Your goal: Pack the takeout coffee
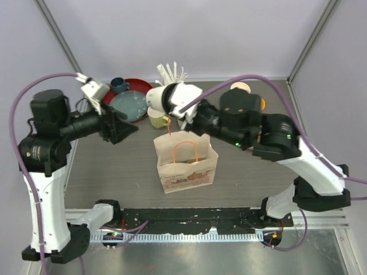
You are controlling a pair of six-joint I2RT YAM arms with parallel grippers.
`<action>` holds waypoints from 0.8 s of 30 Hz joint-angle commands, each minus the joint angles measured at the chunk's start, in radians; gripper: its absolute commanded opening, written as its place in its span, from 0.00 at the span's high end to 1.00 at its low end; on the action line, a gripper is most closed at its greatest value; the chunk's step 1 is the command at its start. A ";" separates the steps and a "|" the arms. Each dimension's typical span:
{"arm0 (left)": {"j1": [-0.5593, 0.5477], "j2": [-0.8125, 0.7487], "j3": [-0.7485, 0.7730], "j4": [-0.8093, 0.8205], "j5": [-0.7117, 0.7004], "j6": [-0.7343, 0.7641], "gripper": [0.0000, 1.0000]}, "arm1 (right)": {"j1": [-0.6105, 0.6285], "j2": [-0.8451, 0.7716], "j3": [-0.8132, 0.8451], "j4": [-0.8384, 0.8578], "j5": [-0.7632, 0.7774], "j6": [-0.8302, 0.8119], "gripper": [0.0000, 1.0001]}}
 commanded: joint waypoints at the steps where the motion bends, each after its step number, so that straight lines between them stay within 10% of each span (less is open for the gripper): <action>1: -0.273 0.038 -0.017 -0.049 -0.144 0.037 0.35 | -0.062 -0.089 -0.022 -0.027 0.121 0.142 0.99; 14: -0.769 0.161 -0.160 -0.063 -0.307 0.265 0.18 | -0.086 -0.125 0.075 -0.446 0.055 0.307 0.99; 24: -0.803 0.183 -0.275 -0.054 -0.388 0.358 0.32 | -0.085 -0.067 0.050 -0.539 -0.074 0.281 0.99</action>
